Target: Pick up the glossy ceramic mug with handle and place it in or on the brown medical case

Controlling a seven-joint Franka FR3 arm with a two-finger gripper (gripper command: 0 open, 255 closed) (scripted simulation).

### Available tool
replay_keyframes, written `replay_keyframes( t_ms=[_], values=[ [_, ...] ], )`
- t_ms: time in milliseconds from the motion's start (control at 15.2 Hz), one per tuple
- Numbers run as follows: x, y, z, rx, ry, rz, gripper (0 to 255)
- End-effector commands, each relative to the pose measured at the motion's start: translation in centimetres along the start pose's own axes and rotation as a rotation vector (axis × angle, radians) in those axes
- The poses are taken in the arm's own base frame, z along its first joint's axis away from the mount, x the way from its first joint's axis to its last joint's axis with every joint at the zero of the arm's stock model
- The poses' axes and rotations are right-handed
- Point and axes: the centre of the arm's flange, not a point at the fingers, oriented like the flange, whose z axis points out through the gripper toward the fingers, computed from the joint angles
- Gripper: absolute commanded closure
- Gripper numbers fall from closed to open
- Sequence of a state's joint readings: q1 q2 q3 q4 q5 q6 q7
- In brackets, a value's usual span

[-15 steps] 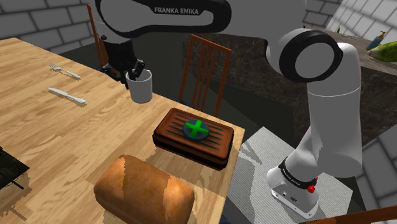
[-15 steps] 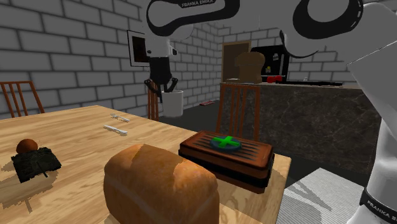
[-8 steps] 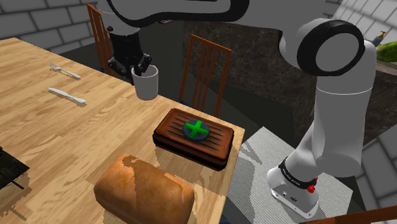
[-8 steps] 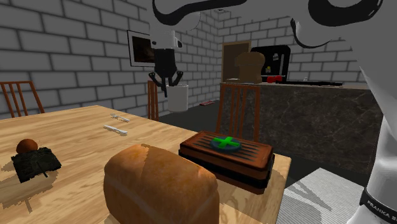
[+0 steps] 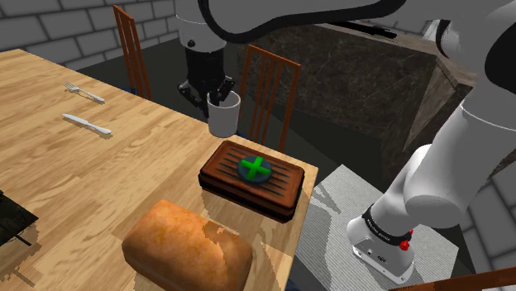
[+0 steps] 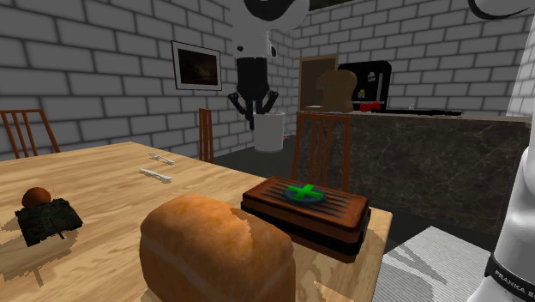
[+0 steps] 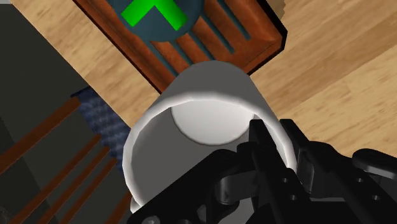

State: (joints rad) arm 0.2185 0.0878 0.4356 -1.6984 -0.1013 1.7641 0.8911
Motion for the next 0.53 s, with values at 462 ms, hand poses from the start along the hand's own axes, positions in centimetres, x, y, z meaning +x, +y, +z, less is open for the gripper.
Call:
replay_keyframes(
  t_ms=[462],
  values=[
    [-8.3, 8.3, -1.0, 0.000, 0.000, 0.002, 255]
  ],
)
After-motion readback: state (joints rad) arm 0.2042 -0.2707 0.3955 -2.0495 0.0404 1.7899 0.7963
